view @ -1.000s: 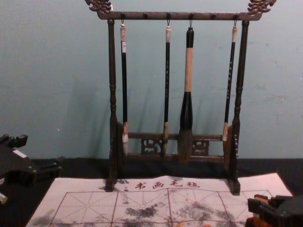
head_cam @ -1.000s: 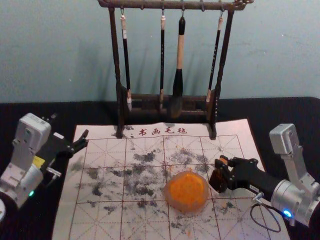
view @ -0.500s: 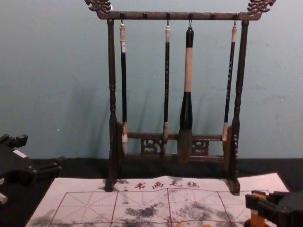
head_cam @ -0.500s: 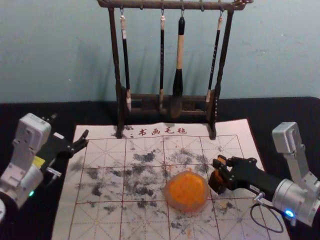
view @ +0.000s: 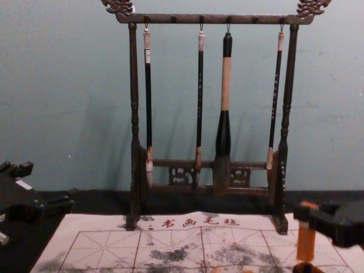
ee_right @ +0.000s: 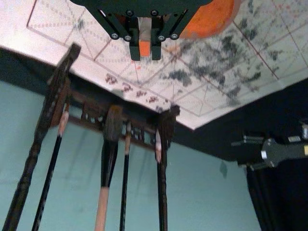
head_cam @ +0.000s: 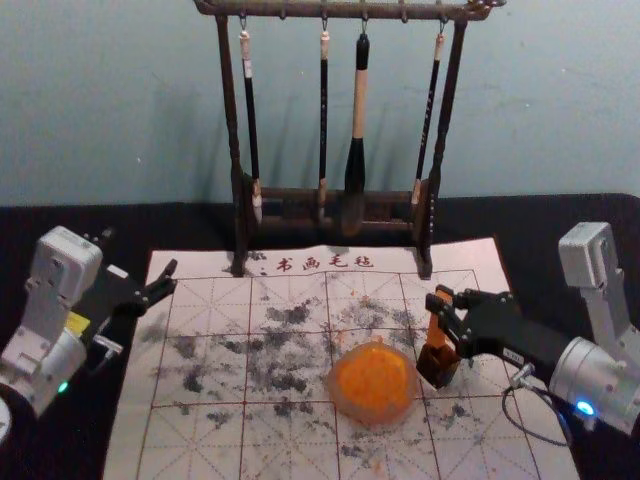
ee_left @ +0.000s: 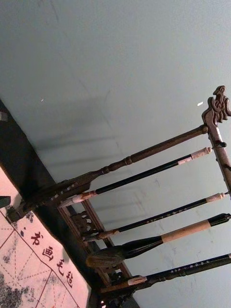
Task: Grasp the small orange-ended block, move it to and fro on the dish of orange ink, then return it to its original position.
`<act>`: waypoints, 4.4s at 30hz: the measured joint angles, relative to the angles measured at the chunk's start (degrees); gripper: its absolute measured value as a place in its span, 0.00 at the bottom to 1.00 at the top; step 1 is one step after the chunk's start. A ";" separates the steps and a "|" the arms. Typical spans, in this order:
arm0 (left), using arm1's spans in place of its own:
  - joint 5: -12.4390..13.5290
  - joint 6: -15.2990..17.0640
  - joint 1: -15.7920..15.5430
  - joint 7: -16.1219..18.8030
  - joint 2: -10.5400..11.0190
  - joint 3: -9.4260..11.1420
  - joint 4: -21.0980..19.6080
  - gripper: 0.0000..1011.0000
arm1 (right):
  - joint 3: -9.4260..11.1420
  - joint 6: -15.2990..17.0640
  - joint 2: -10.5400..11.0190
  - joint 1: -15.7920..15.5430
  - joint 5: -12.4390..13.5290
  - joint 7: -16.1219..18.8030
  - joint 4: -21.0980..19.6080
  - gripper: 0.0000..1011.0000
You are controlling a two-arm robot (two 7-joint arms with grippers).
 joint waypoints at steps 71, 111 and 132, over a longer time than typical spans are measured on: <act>0.00 0.00 0.00 0.00 0.00 0.00 0.00 0.99 | -11.28 -12.76 -3.80 7.47 -2.29 12.62 13.07 0.09; 0.01 0.00 0.00 0.00 0.00 0.00 0.00 0.99 | -7.51 -14.33 -5.43 8.02 -4.44 9.23 16.80 0.09; 0.00 0.00 0.00 0.00 0.00 0.00 0.00 0.99 | -6.71 -13.59 -2.70 3.97 -3.52 10.60 11.63 0.09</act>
